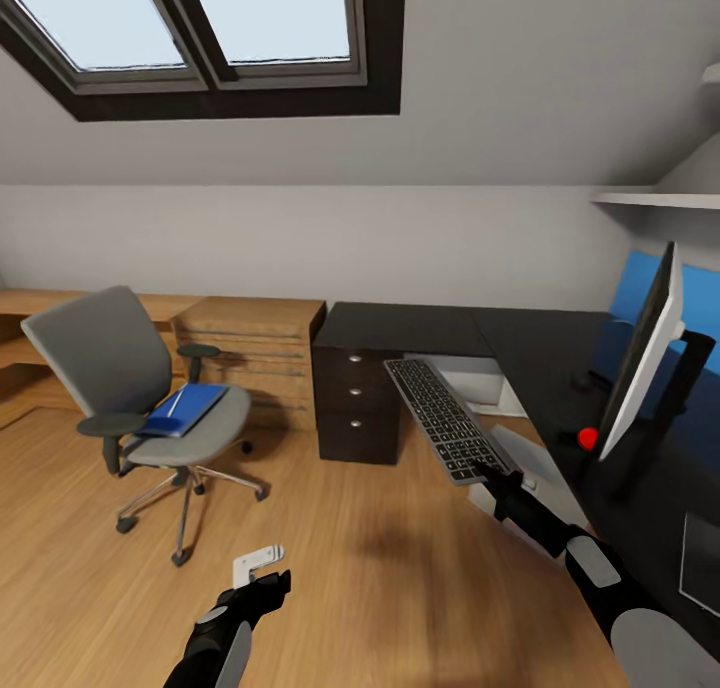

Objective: In the bedroom, organize the workspace by keeping the computer under the desk, ensuring the monitor is on the desk, placing the keyboard on the desk next to the monitor, placing the mouse on the desk next to the keyboard, moving the folder from the swivel chair onto the desk next to the mouse, stacking the notebook on top of the folder with the pen on top of the notebook, and positioning the swivel chair next to the desk.

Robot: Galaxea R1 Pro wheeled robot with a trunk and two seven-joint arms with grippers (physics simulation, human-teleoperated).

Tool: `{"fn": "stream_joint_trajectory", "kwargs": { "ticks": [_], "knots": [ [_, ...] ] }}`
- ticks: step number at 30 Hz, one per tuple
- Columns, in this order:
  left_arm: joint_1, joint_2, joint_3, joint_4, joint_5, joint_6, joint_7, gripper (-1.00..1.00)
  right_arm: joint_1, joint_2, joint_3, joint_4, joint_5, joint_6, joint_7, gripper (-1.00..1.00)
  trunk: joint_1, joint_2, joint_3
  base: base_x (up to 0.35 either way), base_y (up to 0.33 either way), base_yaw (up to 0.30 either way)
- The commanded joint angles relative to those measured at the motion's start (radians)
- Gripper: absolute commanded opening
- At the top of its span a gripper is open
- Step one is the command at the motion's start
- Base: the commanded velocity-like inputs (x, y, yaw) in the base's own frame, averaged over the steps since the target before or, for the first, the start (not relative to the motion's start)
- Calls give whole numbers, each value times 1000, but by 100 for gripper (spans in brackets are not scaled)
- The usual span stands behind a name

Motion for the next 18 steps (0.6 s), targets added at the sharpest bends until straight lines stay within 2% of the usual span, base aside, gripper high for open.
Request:
{"fn": "stream_joint_trajectory", "kwargs": {
  "ticks": [1, 18],
  "knots": [
    [0, -1, 1, -2, 11, 4, 5, 100, -1, 0, -3, 1, -4, 8, 3, -100, 0, -1, -1, 258, 0, -2],
    [0, -2, 1, -2, 11, 3, 6, 100, -1, 0, -3, 2, -4, -11, 6, -100, 0, -1, -1, 321, 0, 0]
  ]
}}
